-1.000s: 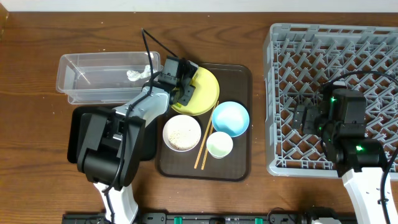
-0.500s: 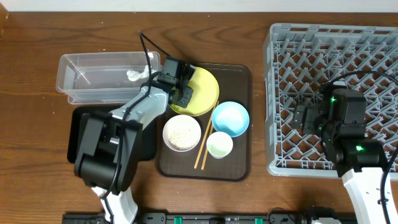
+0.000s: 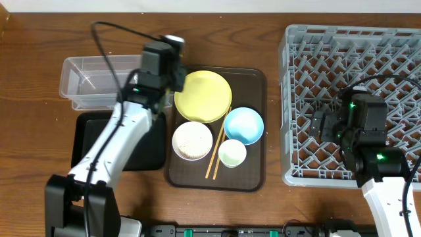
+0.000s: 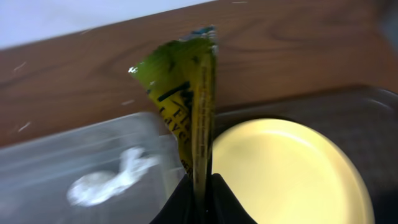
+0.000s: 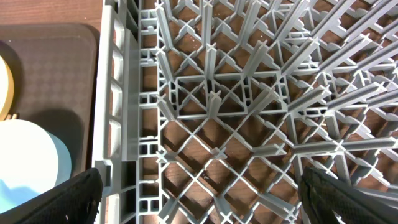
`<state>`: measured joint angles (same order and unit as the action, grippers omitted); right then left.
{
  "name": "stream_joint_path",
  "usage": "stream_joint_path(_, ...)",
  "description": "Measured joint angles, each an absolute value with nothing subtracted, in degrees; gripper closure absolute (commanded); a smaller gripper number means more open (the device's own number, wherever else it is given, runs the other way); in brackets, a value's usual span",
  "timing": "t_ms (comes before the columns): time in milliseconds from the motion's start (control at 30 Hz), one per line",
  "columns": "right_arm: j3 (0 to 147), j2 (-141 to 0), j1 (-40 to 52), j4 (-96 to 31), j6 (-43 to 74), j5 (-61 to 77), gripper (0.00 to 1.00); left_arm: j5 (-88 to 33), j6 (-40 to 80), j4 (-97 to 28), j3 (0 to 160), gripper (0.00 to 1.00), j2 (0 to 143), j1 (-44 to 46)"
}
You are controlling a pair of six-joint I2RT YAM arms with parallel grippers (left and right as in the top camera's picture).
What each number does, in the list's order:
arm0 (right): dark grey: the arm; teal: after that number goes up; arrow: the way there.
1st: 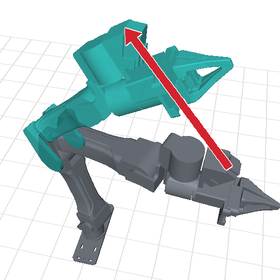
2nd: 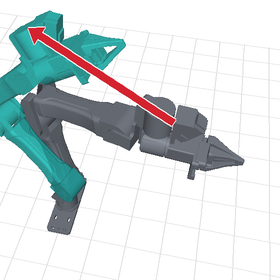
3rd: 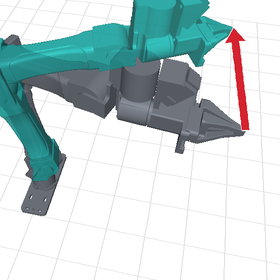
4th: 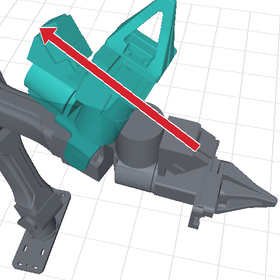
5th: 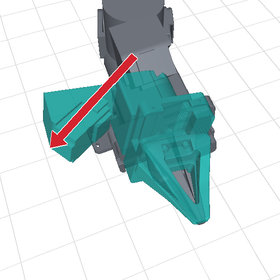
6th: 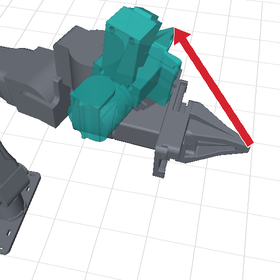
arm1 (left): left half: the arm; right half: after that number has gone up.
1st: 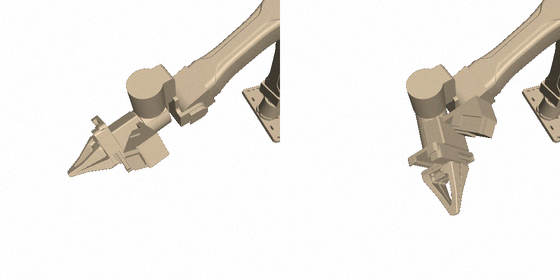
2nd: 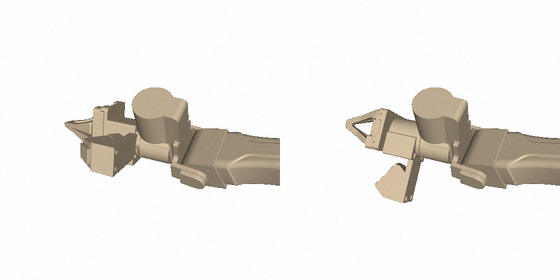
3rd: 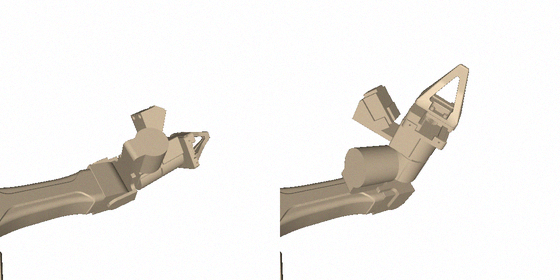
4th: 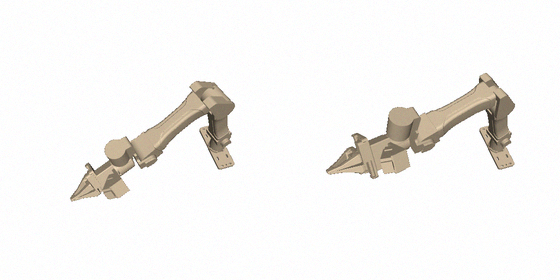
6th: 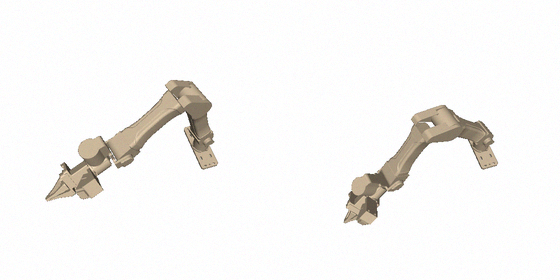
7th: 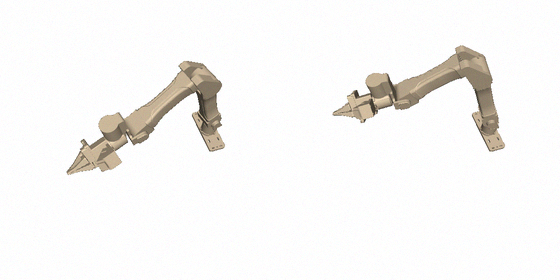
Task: Sort waste into correct bins and load items into the dishwasher rack
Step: 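Grasp the green snack wrapper on the yellow plate with left gripper, then drop the snack wrapper into the clear plastic bin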
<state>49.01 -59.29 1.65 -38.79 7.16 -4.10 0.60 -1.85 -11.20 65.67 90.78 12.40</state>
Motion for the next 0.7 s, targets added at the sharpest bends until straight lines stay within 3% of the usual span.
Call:
stream_joint_path(233,49.0,-59.3,1.7,-38.8,7.2,-4.1,0.01,3.3,21.7,-11.2,65.7,0.89,92.9,1.7)
stream_joint_path(467,49.0,-59.3,1.7,-38.8,7.2,-4.1,0.01,3.8,40.9,-11.4,65.7,0.89,96.0,-1.2)
stream_joint_path(700,49.0,-59.3,1.7,-39.0,7.2,-4.1,0.01,3.9,49.0,-11.2,65.7,0.33,97.9,-1.2)
